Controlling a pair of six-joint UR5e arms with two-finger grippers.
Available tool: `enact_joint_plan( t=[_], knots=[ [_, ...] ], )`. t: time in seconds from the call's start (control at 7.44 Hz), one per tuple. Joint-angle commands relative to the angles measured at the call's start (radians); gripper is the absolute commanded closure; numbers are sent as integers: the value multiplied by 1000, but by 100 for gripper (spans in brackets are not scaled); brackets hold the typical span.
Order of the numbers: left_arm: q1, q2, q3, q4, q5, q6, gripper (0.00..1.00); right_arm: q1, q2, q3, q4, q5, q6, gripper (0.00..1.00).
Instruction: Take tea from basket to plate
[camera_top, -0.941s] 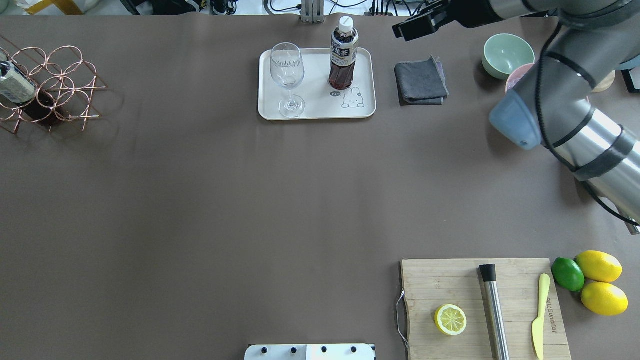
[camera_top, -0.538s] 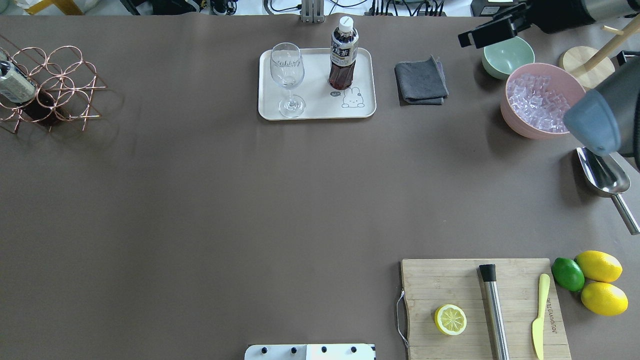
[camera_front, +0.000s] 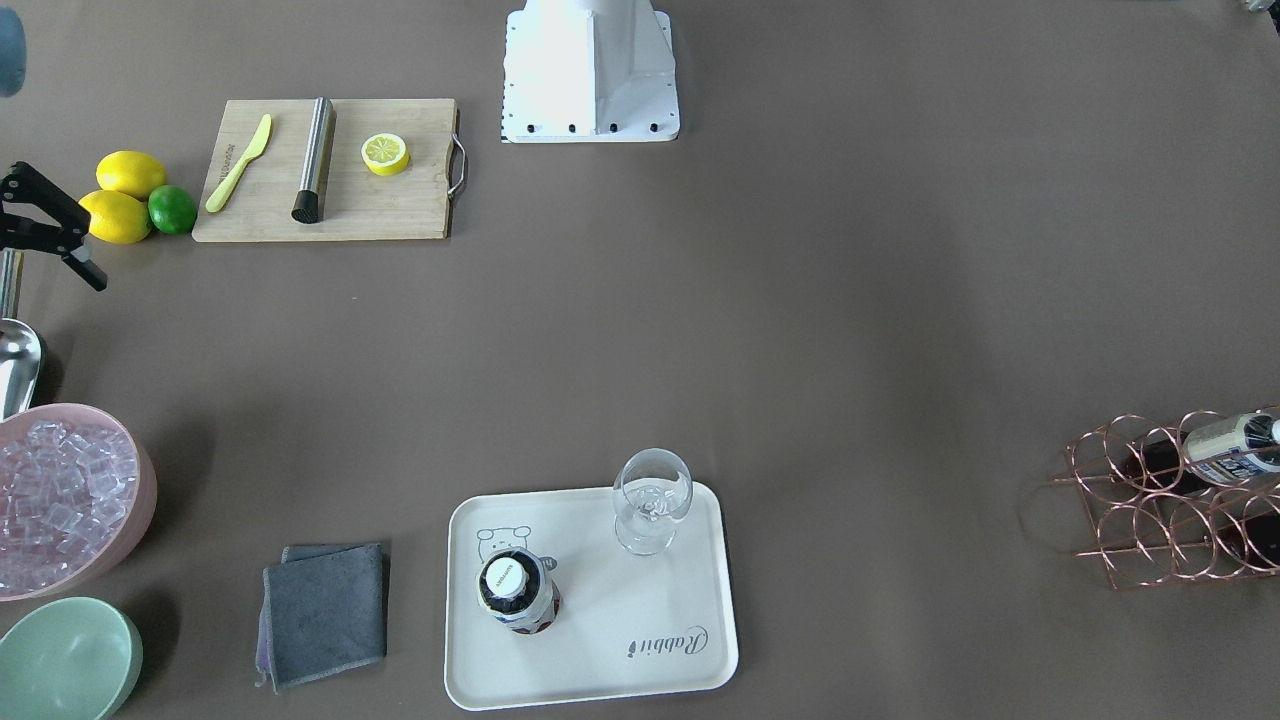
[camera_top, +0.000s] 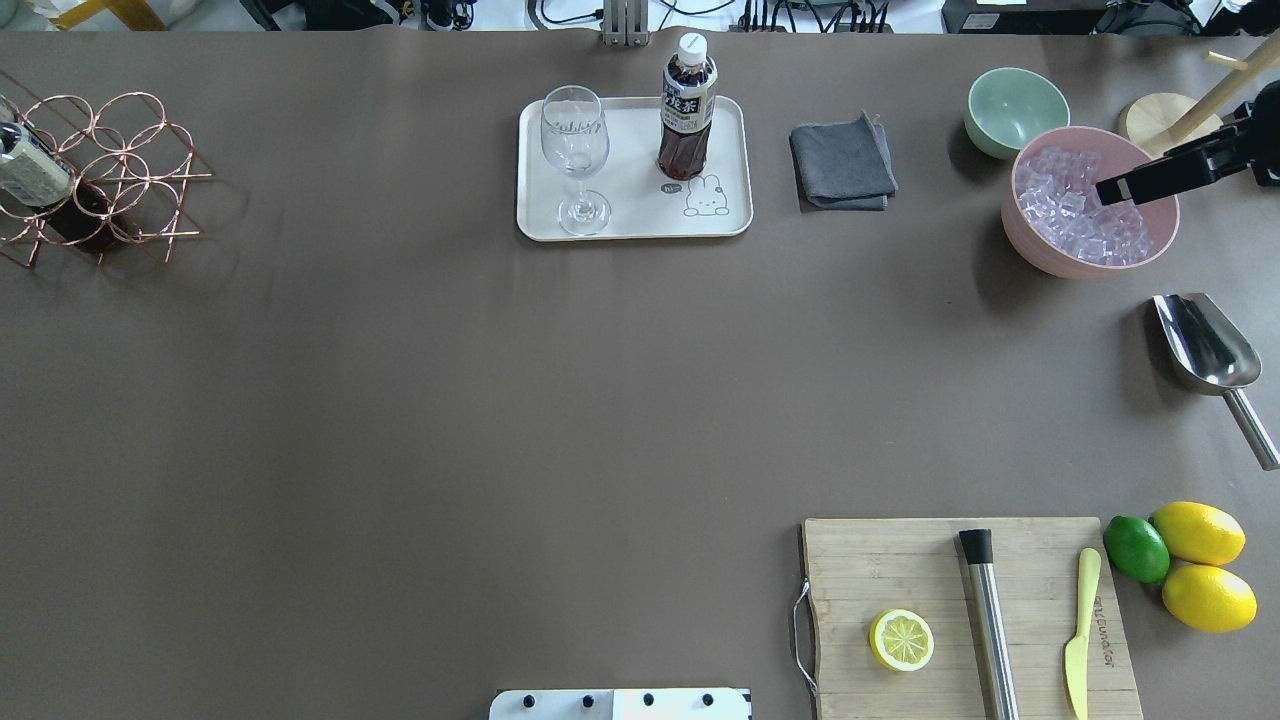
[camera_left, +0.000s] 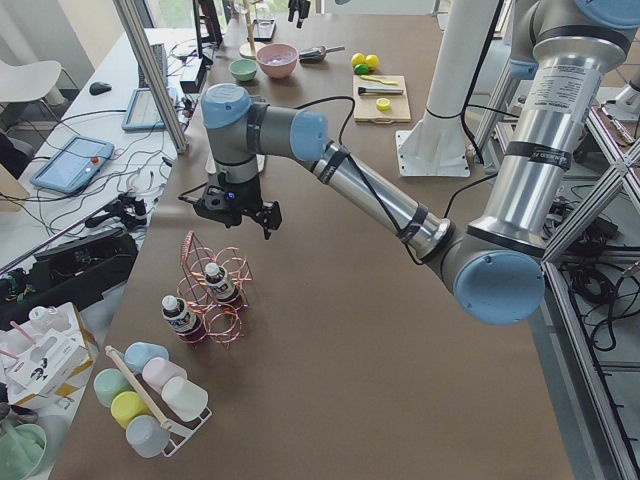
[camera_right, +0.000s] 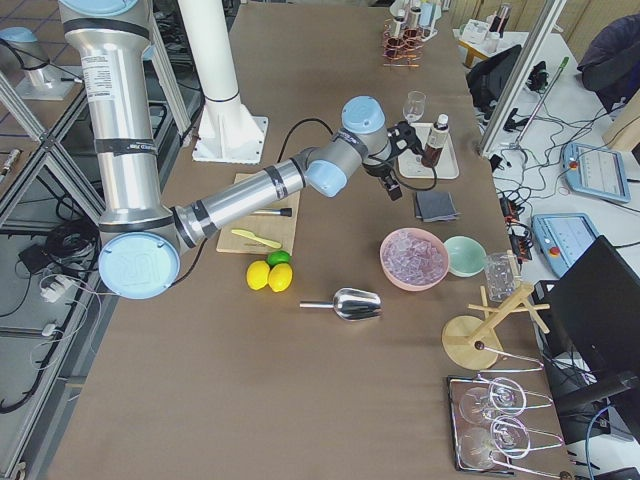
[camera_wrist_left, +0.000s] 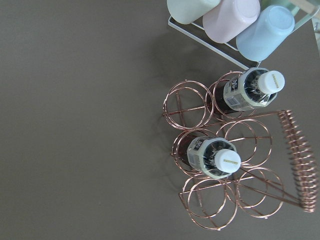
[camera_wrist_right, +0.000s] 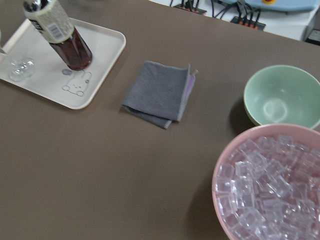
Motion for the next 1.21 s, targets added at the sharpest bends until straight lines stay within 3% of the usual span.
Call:
enact_joint_plan(
  t=[0.0,0.27,0.54,0.67,0.94,1.08],
  knots=[
    [-3,152,-58,-2,1,355,2,65,-30,7,-286,-3,-65,0],
    [-11,244,-48,-43,1,608,2,158,-131,-2,-303,-6,-188,0],
    [-44,369,-15,-203,5,767,2,245,-181,-75,-311,1,-352,0],
    [-61,372,17,-251,2,773,2,279,-158,-127,-361,3,-376,0],
    [-43,370,72,-267,8,780,2,302,-89,-164,-589,-5,-465,0],
    [-41,379,85,-328,10,780,2,319,-77,-193,-610,-5,-467,0]
  ],
)
